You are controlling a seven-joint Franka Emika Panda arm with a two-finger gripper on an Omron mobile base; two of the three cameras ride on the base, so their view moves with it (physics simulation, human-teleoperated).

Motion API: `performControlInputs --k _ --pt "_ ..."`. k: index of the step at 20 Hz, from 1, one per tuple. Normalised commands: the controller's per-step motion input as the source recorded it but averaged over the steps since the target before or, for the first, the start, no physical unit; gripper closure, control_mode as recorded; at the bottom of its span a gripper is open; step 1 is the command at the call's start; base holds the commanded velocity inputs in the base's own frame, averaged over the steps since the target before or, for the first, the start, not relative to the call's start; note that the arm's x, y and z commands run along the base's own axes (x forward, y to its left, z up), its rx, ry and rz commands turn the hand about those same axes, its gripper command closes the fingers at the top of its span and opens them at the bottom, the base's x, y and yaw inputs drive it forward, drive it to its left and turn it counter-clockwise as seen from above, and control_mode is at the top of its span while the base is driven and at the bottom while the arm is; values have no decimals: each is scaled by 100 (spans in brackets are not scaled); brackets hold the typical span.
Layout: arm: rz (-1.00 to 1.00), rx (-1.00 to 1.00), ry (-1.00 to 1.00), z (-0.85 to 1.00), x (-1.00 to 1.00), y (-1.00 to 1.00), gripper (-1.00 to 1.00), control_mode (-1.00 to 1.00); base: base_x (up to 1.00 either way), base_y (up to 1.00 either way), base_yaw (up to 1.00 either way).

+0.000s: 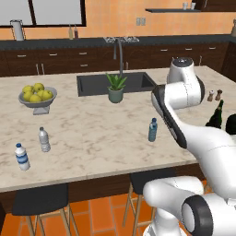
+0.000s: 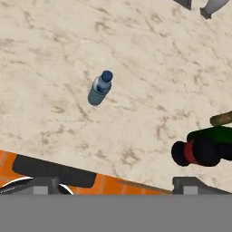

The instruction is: Move the plastic bottles in the middle to the plastics group, and the glass bottles in the middle to the glass group.

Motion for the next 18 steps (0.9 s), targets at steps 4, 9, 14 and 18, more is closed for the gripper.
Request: performControlInputs --k 4,9,14,18 --pt "-3 3 12 -7 8 47 -100 -100 0 0 0" --pt "-10 16 20 -41 23 14 -100 -100 0 0 0" --pt "-11 12 0 -43 15 24 -100 -100 0 0 0" --pt "-18 1 0 -26 29 18 -100 -100 0 0 0"
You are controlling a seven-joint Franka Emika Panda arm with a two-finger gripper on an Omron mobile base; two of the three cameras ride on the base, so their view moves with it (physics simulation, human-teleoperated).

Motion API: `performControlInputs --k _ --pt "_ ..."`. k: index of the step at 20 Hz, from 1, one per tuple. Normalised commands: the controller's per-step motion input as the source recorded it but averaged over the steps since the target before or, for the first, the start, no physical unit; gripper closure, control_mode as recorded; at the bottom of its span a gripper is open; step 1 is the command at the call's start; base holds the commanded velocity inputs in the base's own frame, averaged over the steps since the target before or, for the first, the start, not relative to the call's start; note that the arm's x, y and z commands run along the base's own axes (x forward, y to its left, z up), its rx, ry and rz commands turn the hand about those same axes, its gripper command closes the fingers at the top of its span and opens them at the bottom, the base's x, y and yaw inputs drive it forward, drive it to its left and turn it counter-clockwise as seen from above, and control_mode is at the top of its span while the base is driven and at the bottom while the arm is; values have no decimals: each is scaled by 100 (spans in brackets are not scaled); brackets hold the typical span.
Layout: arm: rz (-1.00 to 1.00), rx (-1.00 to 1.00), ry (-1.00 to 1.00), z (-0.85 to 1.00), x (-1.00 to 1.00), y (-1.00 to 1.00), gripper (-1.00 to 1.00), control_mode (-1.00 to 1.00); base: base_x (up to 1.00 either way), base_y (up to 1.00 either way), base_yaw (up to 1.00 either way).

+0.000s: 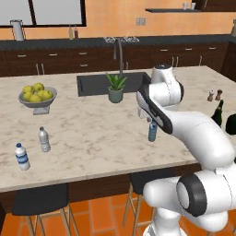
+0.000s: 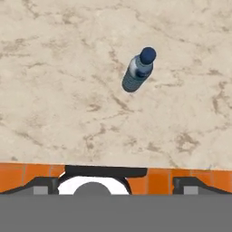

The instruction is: Move the plastic bottles in the middle to the plastics group, and the glass bottles in the middle to the glass group.

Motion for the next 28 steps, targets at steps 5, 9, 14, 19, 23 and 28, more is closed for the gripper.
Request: performControlInputs --k 5,9,14,19,23,28 --pt "-5 -2 -4 -18 51 -5 -100 -100 0 0 0" --pt "25 1 2 -12 38 -34 -100 -100 0 0 0" --pt "32 1 13 -22 23 -46 -100 -100 0 0 0" --pt "19 0 15 -42 37 -16 -100 -100 0 0 0" --pt "9 5 3 -36 60 3 -100 -100 0 0 0" --pt "5 4 4 -23 52 6 -100 -100 0 0 0"
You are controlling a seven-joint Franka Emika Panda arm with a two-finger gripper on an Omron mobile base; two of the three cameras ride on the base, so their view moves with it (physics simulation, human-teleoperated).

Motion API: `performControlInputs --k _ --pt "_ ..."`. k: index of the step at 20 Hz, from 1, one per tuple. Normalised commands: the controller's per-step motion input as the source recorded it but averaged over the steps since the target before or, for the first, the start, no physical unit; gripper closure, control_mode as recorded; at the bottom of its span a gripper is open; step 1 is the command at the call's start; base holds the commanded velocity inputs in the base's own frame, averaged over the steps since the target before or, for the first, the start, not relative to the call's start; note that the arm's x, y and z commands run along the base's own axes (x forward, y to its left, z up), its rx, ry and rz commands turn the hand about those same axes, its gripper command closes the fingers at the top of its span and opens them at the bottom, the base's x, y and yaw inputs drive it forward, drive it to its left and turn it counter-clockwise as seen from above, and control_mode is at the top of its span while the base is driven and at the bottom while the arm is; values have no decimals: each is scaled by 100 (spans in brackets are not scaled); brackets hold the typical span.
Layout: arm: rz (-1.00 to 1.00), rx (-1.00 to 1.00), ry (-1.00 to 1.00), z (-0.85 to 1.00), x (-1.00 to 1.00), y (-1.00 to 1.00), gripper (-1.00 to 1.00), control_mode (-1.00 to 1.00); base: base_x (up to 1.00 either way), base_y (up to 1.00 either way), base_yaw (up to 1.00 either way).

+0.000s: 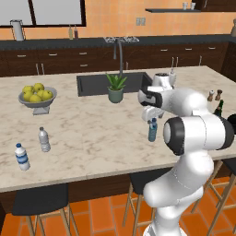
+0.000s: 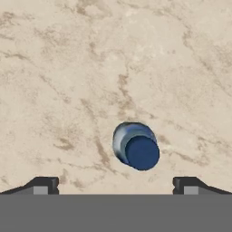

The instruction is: Move the plastic bottles in the middle to the plastics group, and the glass bottles in the middle to the glass group.

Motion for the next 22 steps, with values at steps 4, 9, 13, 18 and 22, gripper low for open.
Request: performControlInputs --k 4,9,13,18,22 --pt "1 0 10 -34 34 0 -100 -100 0 0 0" --pt "3 0 5 -29 44 -1 -100 -100 0 0 0" --pt "6 0 0 -16 22 -13 -100 -100 0 0 0" --pt "0 0 3 -10 -15 0 -100 -100 0 0 0" --pt "0 0 0 0 -7 3 -100 -100 0 0 0"
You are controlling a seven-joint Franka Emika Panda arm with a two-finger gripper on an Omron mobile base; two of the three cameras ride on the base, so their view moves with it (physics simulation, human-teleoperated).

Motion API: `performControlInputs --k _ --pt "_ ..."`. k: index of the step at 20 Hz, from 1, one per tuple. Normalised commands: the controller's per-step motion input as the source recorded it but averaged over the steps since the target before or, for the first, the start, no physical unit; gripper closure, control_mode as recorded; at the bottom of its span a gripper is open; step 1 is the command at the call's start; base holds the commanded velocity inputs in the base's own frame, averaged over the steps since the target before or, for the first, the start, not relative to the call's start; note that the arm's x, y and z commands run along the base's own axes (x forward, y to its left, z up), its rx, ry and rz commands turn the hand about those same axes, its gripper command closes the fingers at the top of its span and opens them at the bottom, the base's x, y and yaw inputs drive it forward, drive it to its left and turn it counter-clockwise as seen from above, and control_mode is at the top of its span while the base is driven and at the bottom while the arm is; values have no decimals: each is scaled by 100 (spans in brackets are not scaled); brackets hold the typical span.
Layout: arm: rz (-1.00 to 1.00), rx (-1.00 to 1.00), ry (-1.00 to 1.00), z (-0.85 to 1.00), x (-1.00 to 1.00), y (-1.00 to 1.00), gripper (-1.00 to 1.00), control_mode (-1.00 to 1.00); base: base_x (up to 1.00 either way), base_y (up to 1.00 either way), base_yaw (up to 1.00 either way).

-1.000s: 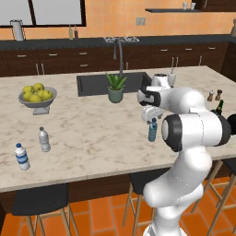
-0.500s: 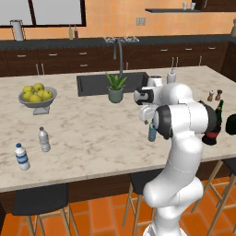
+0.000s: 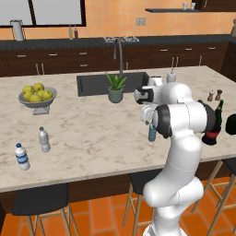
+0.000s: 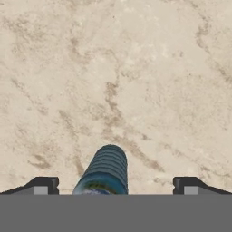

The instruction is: Move the plastic bottles in the middle to the plastics group, and the glass bottles in the middle to the glass group.

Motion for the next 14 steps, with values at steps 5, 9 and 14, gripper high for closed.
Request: performControlInputs --k 5,9,14 --pt "0 0 0 0 -4 3 -100 -100 0 0 0" --pt "0 0 0 0 -20 1 -100 -100 0 0 0" --pt "0 0 -1 4 -14 0 -100 -100 0 0 0"
